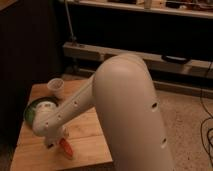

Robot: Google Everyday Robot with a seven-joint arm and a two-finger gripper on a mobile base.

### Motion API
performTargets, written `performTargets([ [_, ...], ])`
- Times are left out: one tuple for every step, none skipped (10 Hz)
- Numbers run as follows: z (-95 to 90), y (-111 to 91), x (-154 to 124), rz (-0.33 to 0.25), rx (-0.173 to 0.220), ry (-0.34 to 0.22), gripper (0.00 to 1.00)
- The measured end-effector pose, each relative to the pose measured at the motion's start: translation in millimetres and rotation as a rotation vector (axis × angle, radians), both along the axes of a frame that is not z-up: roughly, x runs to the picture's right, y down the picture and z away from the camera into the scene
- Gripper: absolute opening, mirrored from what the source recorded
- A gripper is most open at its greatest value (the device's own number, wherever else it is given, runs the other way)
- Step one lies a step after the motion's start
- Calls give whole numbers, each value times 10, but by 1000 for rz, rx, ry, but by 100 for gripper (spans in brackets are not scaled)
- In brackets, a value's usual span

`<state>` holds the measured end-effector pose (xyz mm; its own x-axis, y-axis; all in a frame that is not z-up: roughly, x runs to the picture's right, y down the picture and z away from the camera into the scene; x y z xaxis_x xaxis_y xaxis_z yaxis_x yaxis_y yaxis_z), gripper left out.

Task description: Place the pepper on the white sponge

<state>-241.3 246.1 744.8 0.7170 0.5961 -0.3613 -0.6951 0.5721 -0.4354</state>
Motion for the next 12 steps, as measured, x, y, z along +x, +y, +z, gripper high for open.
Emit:
performTargets([
  [-69, -158, 43, -8, 9, 7, 1],
  [-103, -334, 112, -15, 18, 13, 1],
  [-100, -408, 154, -17, 20, 17, 1],
  [-77, -488, 207, -14, 18, 17, 1],
  [-11, -604, 318, -4, 13, 19, 1],
  [56, -679, 425, 7, 4, 25, 1],
  [122, -739, 509, 23, -5, 26, 1],
  [193, -807, 616, 44, -15, 28, 1],
  [282, -907, 784, 70, -25, 35, 1],
  [322, -976, 878, 86, -29, 39, 1],
  [364, -1078, 1001, 108, -31, 44, 1],
  [404, -1184, 1113, 128, -33, 49, 1],
])
